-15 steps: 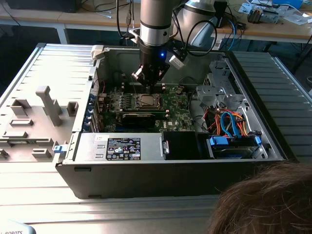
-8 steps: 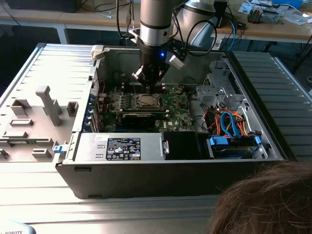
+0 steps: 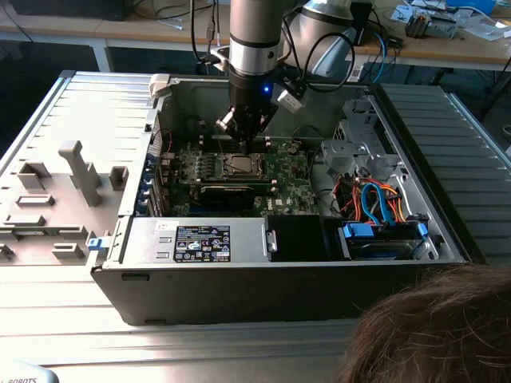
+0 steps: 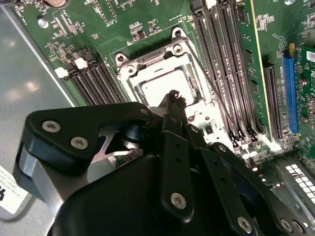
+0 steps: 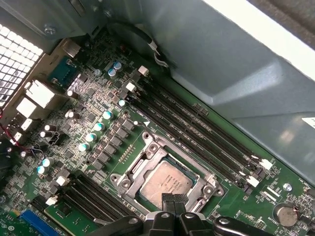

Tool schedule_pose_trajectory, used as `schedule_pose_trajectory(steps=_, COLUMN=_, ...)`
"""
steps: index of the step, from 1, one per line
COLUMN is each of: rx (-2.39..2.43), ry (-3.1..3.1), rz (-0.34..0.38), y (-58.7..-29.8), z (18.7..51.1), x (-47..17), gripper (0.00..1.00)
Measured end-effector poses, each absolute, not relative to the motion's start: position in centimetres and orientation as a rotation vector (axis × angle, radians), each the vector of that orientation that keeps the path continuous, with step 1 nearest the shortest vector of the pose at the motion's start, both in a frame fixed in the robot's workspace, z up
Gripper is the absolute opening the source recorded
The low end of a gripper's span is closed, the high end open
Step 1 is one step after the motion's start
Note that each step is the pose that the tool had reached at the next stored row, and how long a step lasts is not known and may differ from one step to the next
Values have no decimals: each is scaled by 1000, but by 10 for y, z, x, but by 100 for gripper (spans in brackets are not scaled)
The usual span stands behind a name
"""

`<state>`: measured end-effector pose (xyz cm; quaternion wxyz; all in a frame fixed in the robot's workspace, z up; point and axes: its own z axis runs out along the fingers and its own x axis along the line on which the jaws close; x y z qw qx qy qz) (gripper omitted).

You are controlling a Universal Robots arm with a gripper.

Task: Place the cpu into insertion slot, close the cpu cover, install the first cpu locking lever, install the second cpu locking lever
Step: 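Install the first cpu locking lever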

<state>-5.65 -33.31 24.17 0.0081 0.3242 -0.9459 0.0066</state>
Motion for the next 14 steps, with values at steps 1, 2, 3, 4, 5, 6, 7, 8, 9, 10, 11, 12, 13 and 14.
schedule_pose_trajectory(steps=1, rx=1015, ry=-2956, rz=21, y=-333, z=242, x=-56, gripper=11)
schedule_pose_trajectory(steps=2, rx=1018, ry=-2955, rz=21, y=-333, z=242, x=-56, gripper=11)
schedule_pose_trajectory(steps=3, rx=1020, ry=-2954, rz=21, y=-333, z=242, x=-56, gripper=11)
schedule_pose_trajectory(steps=4, rx=1021, ry=-2954, rz=21, y=-333, z=242, x=-56, gripper=11)
schedule_pose_trajectory(steps=5, rx=1023, ry=-2953, rz=21, y=-333, z=242, x=-56, gripper=11)
schedule_pose_trajectory(steps=6, rx=1026, ry=-2952, rz=21, y=-333, z=242, x=-56, gripper=11)
schedule_pose_trajectory(steps=7, rx=1028, ry=-2951, rz=21, y=-333, z=242, x=-56, gripper=11)
schedule_pose_trajectory(steps=8, rx=1031, ry=-2951, rz=21, y=-333, z=242, x=-56, gripper=11)
schedule_pose_trajectory(steps=9, rx=1032, ry=-2950, rz=21, y=-333, z=242, x=-56, gripper=11)
schedule_pose_trajectory(steps=10, rx=1033, ry=-2950, rz=21, y=-333, z=242, x=-56, gripper=11)
schedule_pose_trajectory(steps=11, rx=1037, ry=-2949, rz=21, y=-333, z=242, x=-56, gripper=11)
schedule_pose_trajectory(steps=12, rx=1039, ry=-2948, rz=21, y=-333, z=242, x=-56, gripper=11)
schedule_pose_trajectory(steps=13, rx=1042, ry=-2947, rz=21, y=-333, z=242, x=-56, gripper=11)
schedule_pose_trajectory(steps=14, rx=1044, ry=-2946, rz=21, y=-333, z=242, x=-56, gripper=11)
